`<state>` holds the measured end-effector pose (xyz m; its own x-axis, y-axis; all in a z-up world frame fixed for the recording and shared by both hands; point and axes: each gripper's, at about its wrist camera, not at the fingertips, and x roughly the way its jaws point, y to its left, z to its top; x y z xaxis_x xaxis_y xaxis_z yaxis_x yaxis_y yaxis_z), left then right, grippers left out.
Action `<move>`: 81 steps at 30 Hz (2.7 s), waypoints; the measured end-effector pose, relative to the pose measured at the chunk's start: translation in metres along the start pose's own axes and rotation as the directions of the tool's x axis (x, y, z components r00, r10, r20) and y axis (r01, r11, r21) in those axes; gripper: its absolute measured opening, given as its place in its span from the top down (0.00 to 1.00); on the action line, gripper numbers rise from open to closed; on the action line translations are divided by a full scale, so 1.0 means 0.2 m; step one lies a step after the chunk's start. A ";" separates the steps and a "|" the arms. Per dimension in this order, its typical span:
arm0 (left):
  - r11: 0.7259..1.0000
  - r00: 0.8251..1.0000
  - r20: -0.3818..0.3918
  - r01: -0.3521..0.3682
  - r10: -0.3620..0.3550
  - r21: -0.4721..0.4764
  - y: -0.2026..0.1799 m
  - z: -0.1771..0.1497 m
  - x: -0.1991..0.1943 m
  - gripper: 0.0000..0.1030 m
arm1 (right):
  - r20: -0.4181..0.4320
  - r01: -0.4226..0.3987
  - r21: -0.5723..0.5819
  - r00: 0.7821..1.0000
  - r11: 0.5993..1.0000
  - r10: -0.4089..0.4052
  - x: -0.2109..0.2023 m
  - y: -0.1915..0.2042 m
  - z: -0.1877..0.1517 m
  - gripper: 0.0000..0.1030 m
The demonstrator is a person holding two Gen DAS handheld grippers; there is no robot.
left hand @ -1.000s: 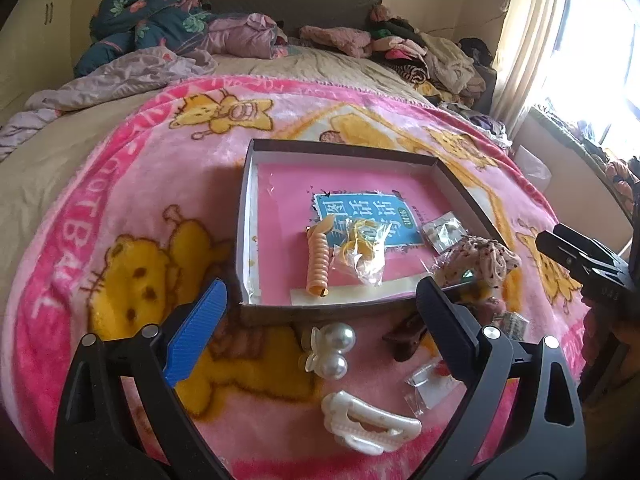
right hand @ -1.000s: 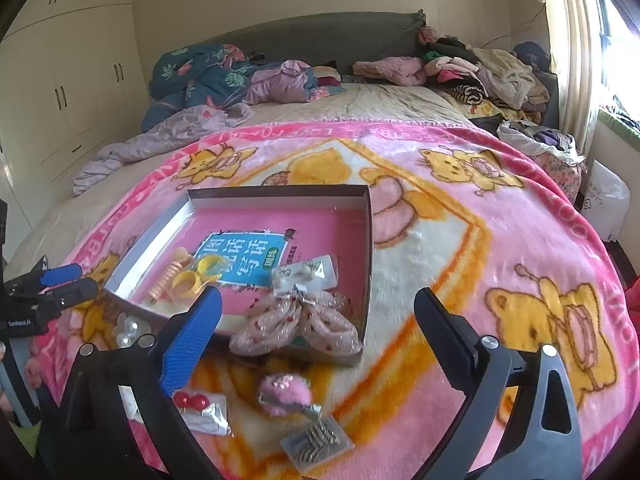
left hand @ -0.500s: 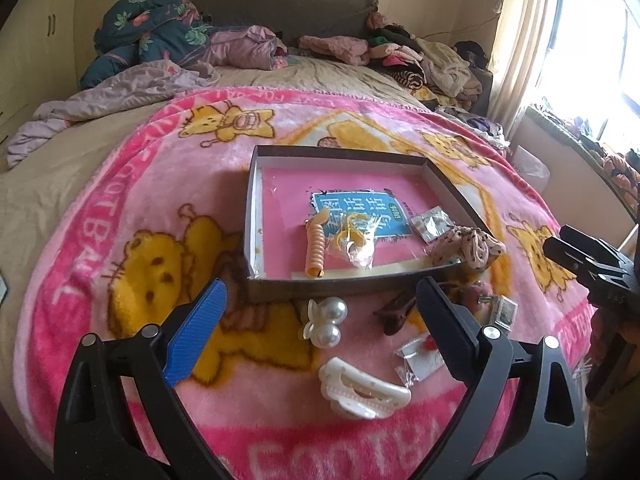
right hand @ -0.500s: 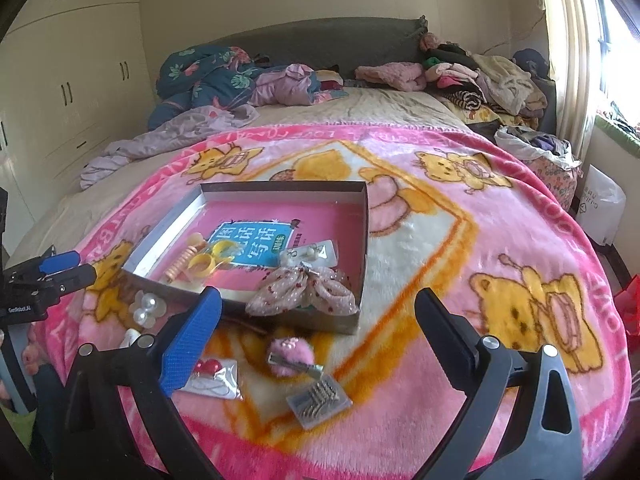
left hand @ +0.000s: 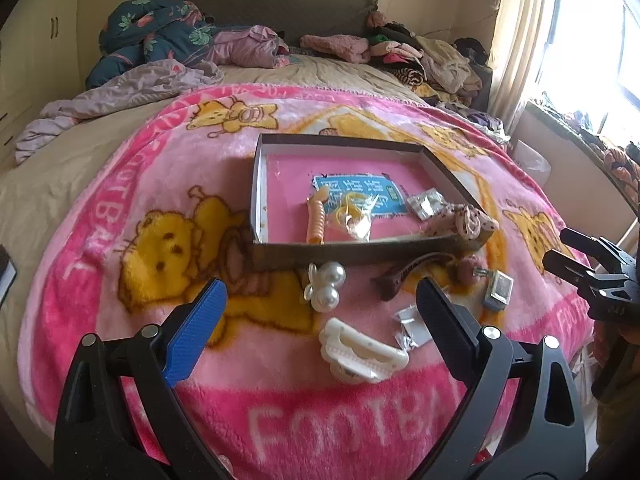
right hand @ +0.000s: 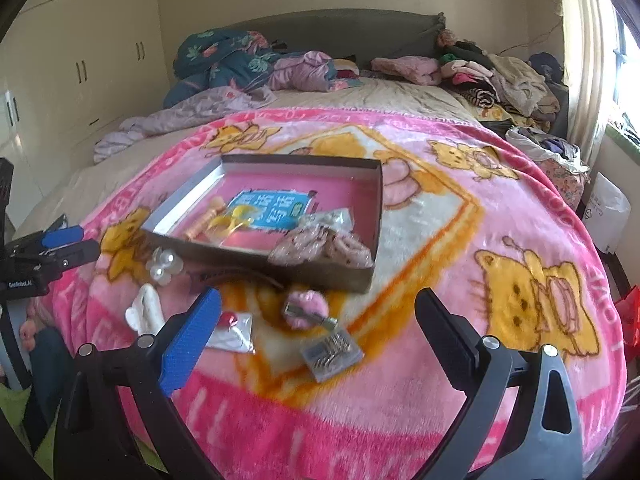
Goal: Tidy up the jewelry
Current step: 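Lift both tools out of the box back over the remaining jewelry, then grasp the pink pompom clip with right tool while left grasps white claw clip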
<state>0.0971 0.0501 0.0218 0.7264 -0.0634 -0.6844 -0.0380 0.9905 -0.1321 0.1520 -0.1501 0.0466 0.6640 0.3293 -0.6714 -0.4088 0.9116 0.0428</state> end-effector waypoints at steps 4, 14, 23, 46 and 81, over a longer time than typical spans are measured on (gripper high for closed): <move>1.000 1.000 0.001 0.000 0.000 0.011 -0.02 -0.02 -0.02 0.16 | -0.013 -0.008 -0.023 1.000 1.000 0.008 0.00 0.03 -0.02 0.08; 0.999 1.000 -0.012 -0.010 0.011 0.036 -0.06 -0.07 -0.03 0.13 | -0.043 -0.041 -0.049 0.998 0.998 0.039 0.02 0.06 -0.06 0.08; 0.999 0.998 -0.059 -0.013 0.015 0.044 -0.07 -0.15 0.03 0.13 | -0.067 -0.077 -0.054 0.995 0.996 0.073 0.06 0.08 -0.11 0.08; 0.997 0.983 -0.183 0.008 0.005 0.071 -0.14 -0.27 0.22 0.13 | -0.099 -0.095 -0.023 0.991 0.995 0.093 0.20 0.00 -0.17 0.08; 0.997 0.981 -0.189 0.057 -0.046 0.056 -0.12 -0.26 0.40 0.34 | -0.178 -0.102 -0.187 0.982 0.977 0.069 0.56 0.08 -0.09 0.66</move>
<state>0.1202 0.0154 -0.0661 0.5844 -0.1304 -0.8009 0.0419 0.9905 -0.1307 0.2089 -0.1032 -0.0407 0.5119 0.3419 -0.7880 -0.5845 0.8109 -0.0278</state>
